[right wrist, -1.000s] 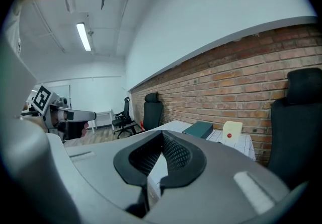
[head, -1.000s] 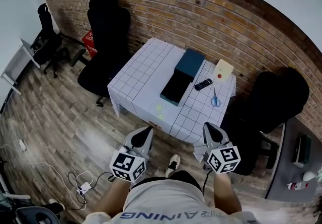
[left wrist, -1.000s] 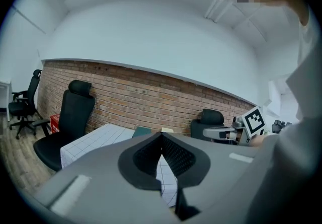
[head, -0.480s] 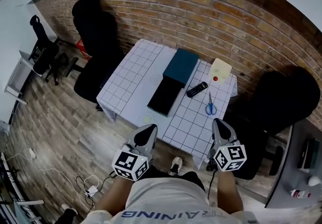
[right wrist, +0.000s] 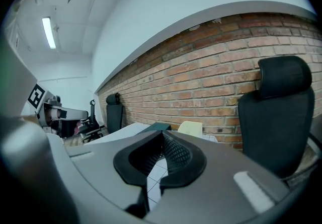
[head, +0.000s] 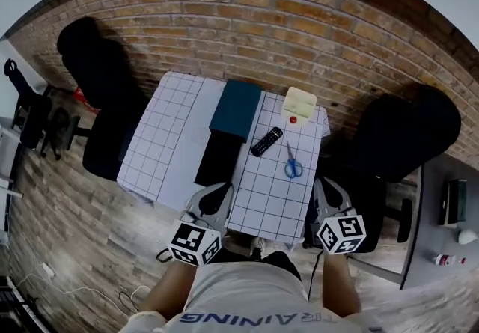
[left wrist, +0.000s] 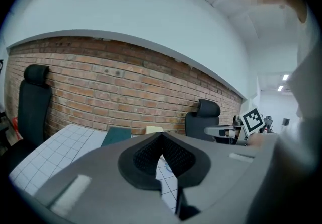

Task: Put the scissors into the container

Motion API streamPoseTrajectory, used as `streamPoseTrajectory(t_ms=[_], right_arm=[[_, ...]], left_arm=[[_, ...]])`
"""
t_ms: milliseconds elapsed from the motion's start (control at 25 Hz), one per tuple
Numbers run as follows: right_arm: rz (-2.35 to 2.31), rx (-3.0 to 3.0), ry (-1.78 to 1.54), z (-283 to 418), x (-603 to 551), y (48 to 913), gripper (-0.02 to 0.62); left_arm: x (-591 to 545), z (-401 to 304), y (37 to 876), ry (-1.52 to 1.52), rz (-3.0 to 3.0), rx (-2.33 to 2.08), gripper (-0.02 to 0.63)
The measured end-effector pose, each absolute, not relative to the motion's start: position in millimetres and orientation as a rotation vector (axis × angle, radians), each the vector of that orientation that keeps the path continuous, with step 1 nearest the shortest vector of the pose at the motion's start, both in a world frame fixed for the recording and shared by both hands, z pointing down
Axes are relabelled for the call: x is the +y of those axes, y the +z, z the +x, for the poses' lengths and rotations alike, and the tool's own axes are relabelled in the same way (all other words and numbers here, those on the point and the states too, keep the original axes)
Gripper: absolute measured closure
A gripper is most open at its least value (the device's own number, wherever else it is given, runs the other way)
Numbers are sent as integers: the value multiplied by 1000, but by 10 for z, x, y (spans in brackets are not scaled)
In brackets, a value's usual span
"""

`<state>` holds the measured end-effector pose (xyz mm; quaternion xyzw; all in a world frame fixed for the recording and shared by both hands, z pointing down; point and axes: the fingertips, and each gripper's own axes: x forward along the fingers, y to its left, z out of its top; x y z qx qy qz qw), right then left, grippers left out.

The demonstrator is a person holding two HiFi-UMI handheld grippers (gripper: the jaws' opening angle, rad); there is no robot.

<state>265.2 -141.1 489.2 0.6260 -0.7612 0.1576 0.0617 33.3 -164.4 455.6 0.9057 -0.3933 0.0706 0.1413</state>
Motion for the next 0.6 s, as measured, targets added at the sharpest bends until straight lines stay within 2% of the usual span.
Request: streamPoseTrajectory(t_ms=[200, 600], right_arm=[[1993, -2187, 496, 2466, -1676, 4886, 581], [2065, -2051, 549, 1929, -2319, 5013, 581]], left_arm=[[-2184, 217, 4540, 212, 2682, -996, 604], [-3138, -491, 4755, 298, 2698, -892, 604]])
